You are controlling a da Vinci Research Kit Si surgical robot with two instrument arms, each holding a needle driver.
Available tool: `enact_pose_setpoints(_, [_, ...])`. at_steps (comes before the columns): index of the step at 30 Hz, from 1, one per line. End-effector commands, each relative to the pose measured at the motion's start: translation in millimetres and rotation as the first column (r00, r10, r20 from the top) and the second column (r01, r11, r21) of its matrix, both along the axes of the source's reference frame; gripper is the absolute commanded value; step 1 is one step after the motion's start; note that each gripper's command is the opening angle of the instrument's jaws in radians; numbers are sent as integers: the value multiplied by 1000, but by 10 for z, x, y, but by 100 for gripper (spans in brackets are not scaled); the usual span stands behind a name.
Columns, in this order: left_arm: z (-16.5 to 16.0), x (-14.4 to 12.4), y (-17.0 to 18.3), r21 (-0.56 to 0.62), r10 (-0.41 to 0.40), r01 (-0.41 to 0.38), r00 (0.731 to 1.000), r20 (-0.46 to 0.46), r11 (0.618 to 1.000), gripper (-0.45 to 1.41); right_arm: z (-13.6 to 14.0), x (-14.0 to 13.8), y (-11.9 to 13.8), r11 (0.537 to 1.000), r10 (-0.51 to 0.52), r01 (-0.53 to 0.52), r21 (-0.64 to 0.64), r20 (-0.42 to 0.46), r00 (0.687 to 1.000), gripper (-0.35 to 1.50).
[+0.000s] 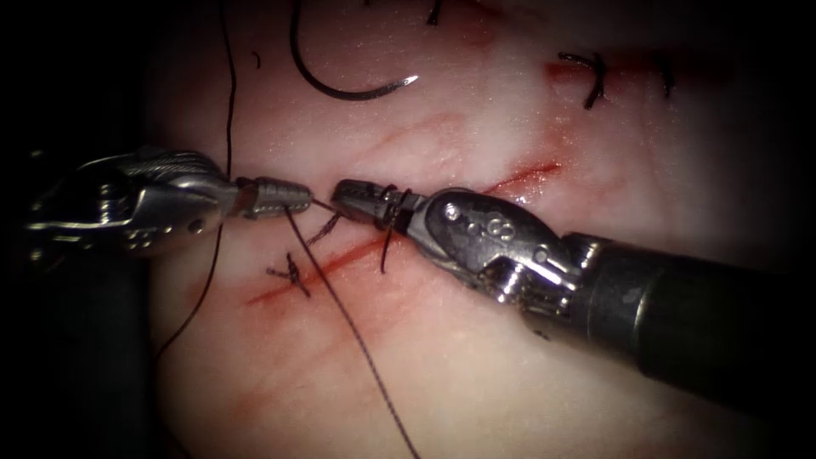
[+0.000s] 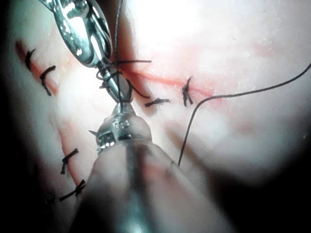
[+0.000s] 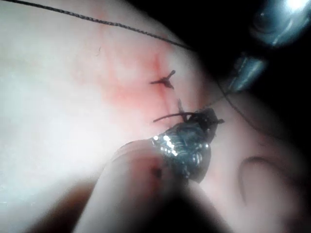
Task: Wound Closure
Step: Tie the knot by pulling the left tool up and the right tool down.
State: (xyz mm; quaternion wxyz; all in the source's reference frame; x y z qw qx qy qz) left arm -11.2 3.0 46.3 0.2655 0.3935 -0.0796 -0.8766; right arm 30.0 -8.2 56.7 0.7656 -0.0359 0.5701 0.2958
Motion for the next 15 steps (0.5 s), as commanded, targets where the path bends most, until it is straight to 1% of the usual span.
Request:
enact_pose_setpoints(1, [2,-4,8,-2,-4,4,1000,0,1000,-35,4,5,-7,1000,-9,9,-14,2,1000,-35])
enact_pose_setpoints(6, [3,-1,15,5,-20,20,1000,-8,1000,-35,8,5,-27,996,-52,53,-66,18,998,-35])
enact_pose_setpoints(10, [5,3,23,11,-27,27,1000,-11,1000,-35,10,-4,-36,995,-63,64,-71,16,998,-35])
enact_pose_setpoints(15, [-1,11,51,11,-53,53,998,-33,999,-35,5,-14,-40,993,-68,71,-91,27,997,-35])
